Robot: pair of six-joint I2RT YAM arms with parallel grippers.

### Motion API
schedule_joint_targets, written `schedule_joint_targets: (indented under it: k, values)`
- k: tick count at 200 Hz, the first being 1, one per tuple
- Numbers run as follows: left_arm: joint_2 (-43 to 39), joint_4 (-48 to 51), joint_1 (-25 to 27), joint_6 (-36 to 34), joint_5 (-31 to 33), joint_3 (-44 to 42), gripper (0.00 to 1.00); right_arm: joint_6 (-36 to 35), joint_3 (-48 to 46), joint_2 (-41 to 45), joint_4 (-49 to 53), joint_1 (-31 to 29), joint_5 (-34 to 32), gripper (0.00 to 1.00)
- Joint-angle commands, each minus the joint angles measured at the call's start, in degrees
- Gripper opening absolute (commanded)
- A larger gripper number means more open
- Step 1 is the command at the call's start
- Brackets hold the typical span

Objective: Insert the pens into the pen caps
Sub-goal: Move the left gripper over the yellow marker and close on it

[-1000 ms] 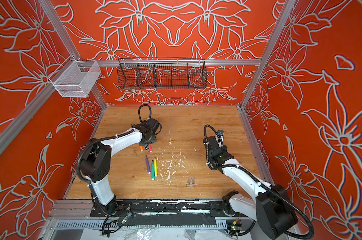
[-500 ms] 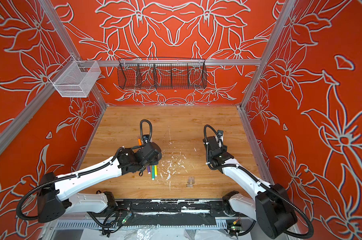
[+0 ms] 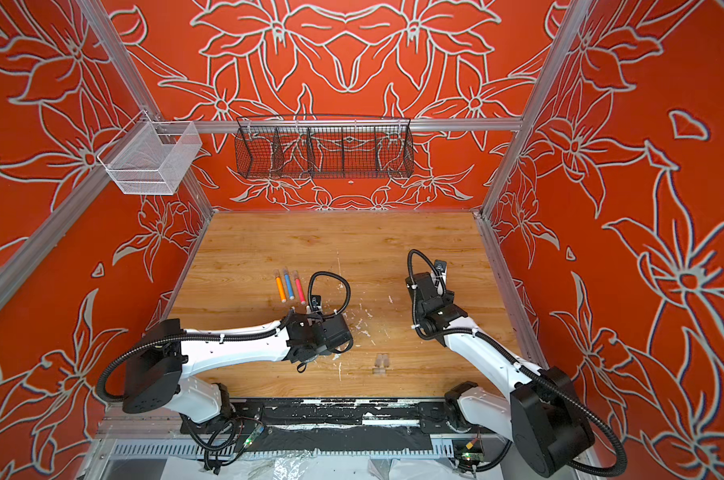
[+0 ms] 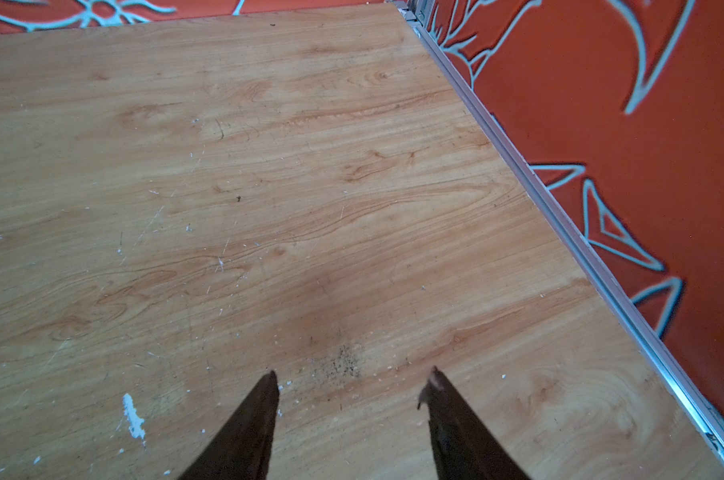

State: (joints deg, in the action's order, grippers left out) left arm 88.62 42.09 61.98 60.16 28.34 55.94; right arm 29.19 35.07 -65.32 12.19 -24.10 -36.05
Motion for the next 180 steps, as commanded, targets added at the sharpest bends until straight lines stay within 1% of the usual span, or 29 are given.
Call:
schedule_joint_targets:
  k: [1,20,43,65,100,180]
  values:
    - [1.0,0.5,0.1,3.7,2.9,-1.2,0.23,0.6,-0.1,0.0,0.1,0.2,-0.1,0.59]
    - [2.1,-0.7,-0.1,3.5,2.6,-1.7,0.24,0.6,0.3,-0.3,0.4,0.2,-0.2,0.59]
    - [3.9,-3.7,-1.2,2.9,0.8,-2.8,0.23,0.6,0.4,-0.5,0.5,0.2,-0.1,0.59]
    - [6.0,-2.9,-1.4,4.2,2.0,-2.9,0.24,0.6,0.2,-0.2,0.4,0.2,-0.1,0.59]
    - [8.9,-3.5,-1.7,3.8,1.7,-2.5,0.23,0.6,0.3,-0.5,0.4,0.2,0.1,0.59]
    - [11.8,-13.7,-5.4,1.7,-4.8,-7.3,0.24,0.5,0.4,-0.5,0.4,0.2,0.1,0.59]
